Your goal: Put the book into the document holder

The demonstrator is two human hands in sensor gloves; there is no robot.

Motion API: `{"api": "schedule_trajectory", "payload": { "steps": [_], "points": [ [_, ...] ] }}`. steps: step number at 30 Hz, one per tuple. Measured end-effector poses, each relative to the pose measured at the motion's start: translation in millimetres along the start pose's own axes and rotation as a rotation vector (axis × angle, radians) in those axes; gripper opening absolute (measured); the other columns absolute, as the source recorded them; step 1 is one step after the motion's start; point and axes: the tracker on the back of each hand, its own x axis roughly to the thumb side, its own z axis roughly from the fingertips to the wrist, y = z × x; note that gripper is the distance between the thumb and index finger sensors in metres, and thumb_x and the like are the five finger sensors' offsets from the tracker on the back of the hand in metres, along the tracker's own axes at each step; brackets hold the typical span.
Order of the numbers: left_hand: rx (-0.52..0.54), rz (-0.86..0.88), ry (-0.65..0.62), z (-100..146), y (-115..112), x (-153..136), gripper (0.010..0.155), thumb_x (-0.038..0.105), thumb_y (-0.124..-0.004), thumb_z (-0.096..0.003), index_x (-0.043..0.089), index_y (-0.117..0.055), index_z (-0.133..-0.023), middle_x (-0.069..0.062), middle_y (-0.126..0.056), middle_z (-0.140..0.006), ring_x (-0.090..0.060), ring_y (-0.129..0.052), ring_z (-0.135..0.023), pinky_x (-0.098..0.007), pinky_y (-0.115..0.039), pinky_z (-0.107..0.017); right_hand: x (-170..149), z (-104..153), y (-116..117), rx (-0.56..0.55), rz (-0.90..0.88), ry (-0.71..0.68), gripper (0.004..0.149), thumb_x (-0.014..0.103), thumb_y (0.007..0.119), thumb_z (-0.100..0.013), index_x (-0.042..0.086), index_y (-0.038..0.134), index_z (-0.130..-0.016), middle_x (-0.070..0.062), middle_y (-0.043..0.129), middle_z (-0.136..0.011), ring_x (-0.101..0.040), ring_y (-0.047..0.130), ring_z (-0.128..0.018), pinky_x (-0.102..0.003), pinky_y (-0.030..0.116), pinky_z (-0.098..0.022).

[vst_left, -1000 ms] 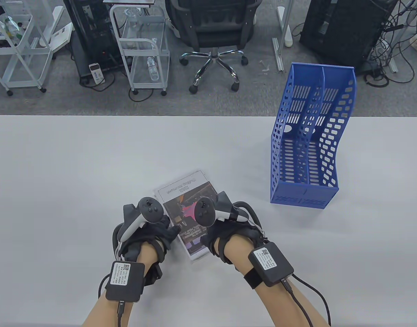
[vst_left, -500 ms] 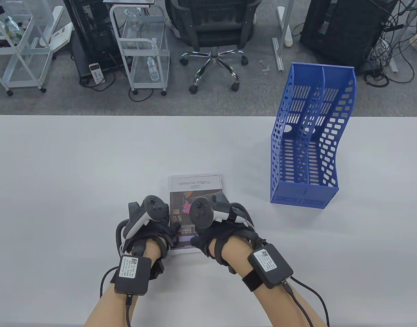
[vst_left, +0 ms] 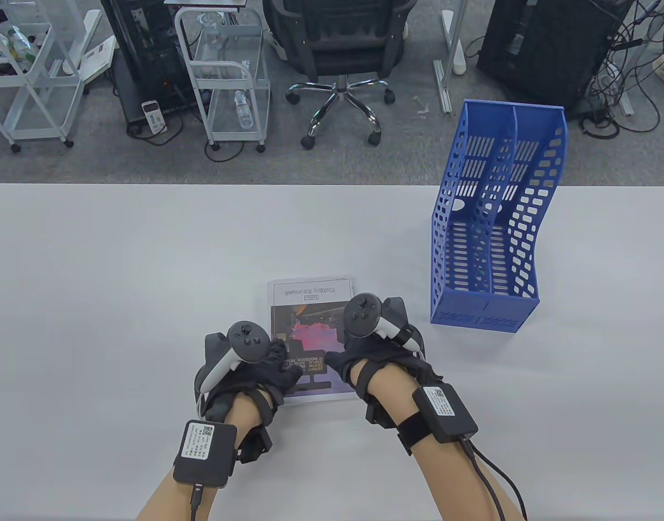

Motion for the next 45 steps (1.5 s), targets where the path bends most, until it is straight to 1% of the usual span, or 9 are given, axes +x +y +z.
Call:
{"api": "schedule_trajectory", "payload": {
  "steps": [17,19,21,24,28,33,36,40,45],
  "points": [
    [-0.093,0.366,-0.133,-13.9,12.3,-28.4,0.078,0.068,-0.063,-0.0388,0.032,-0.043,-0.105,0.003,-0.035,-0.117,-0.028,-0.042,-0.113,-0.057,-0.038,-0.076,68.1,71.3,-46.6,-0.174,-0.145,-0.380,0.076,0.049,0.070,-0.047,-0.005,0.045,-0.094,-0.041,0.065,-0.089,-0.067,0.057,-0.083,-0.077,0.050,-0.054],
    [-0.150,0.456,-0.177,-15.4,11.3,-31.1,0.080,0.069,-0.062,-0.0383,0.030,-0.041,-0.106,0.002,-0.036,-0.117,-0.028,-0.044,-0.113,-0.056,-0.037,-0.077,73.1,71.5,-43.3,-0.165,-0.150,-0.422,0.076,0.049,0.070,-0.047,-0.004,0.043,-0.095,-0.040,0.060,-0.092,-0.065,0.052,-0.087,-0.077,0.047,-0.055],
    [-0.310,0.700,-0.275,-16.7,6.3,-33.7,0.086,0.074,-0.061,-0.0364,0.029,-0.037,-0.106,0.000,-0.033,-0.117,-0.029,-0.044,-0.114,-0.058,-0.039,-0.077,76.8,68.7,-39.2,-0.159,-0.161,-0.470,0.075,0.050,0.069,-0.047,-0.001,0.043,-0.096,-0.031,0.056,-0.099,-0.063,0.047,-0.089,-0.076,0.045,-0.056],
    [-0.431,0.933,-0.355,-10.1,4.9,-28.9,0.100,0.079,-0.066,-0.0326,0.029,-0.020,-0.106,-0.003,-0.012,-0.115,-0.035,-0.022,-0.113,-0.062,-0.035,-0.076,79.6,63.4,-33.6,-0.165,-0.215,-0.485,0.075,0.050,0.069,-0.048,0.001,0.040,-0.097,-0.027,0.055,-0.101,-0.062,0.043,-0.090,-0.076,0.042,-0.057],
    [-0.298,0.852,-0.432,-3.2,19.6,-24.1,0.099,0.078,-0.068,-0.0347,0.033,-0.014,-0.105,0.002,-0.005,-0.114,-0.034,-0.015,-0.113,-0.063,-0.033,-0.077,83.6,58.5,-25.5,-0.161,-0.246,-0.511,0.075,0.050,0.069,-0.047,0.002,0.038,-0.097,-0.025,0.052,-0.103,-0.060,0.038,-0.092,-0.076,0.040,-0.058],
    [-0.261,0.830,-0.429,3.1,25.6,-23.3,0.091,0.070,-0.069,-0.0402,0.032,-0.018,-0.106,0.001,-0.009,-0.115,-0.034,-0.019,-0.114,-0.064,-0.035,-0.076,83.7,54.8,-24.7,-0.191,-0.268,-0.526,0.074,0.049,0.069,-0.047,0.003,0.039,-0.097,-0.025,0.053,-0.103,-0.061,0.039,-0.091,-0.076,0.040,-0.058],
    [-0.225,0.809,-0.428,6.7,30.1,-21.6,0.088,0.066,-0.069,-0.0421,0.031,-0.020,-0.106,0.000,-0.011,-0.115,-0.034,-0.023,-0.114,-0.063,-0.036,-0.076,81.3,52.0,-35.6,-0.270,-0.307,-0.508,0.075,0.049,0.072,-0.047,0.001,0.042,-0.096,-0.030,0.054,-0.101,-0.063,0.050,-0.090,-0.076,0.046,-0.057],
    [-0.174,0.790,-0.413,11.4,33.7,-21.1,0.084,0.063,-0.068,-0.0435,0.031,-0.023,-0.106,0.000,-0.015,-0.116,-0.034,-0.027,-0.114,-0.063,-0.037,-0.076,80.6,39.8,-69.7,-0.501,-0.284,-0.372,0.082,0.046,0.082,-0.043,-0.004,0.042,-0.094,-0.036,0.053,-0.096,-0.069,0.059,-0.083,-0.077,0.054,-0.053],
    [-0.180,0.792,-0.412,11.0,33.1,-20.7,0.083,0.063,-0.068,-0.0435,0.031,-0.022,-0.106,0.000,-0.015,-0.116,-0.035,-0.029,-0.114,-0.063,-0.038,-0.076,89.6,-7.0,-84.4,-0.428,-0.200,-0.251,0.086,0.046,0.084,-0.042,-0.002,0.036,-0.095,-0.035,0.037,-0.100,-0.068,0.050,-0.087,-0.077,0.051,-0.054]
  ]
}}
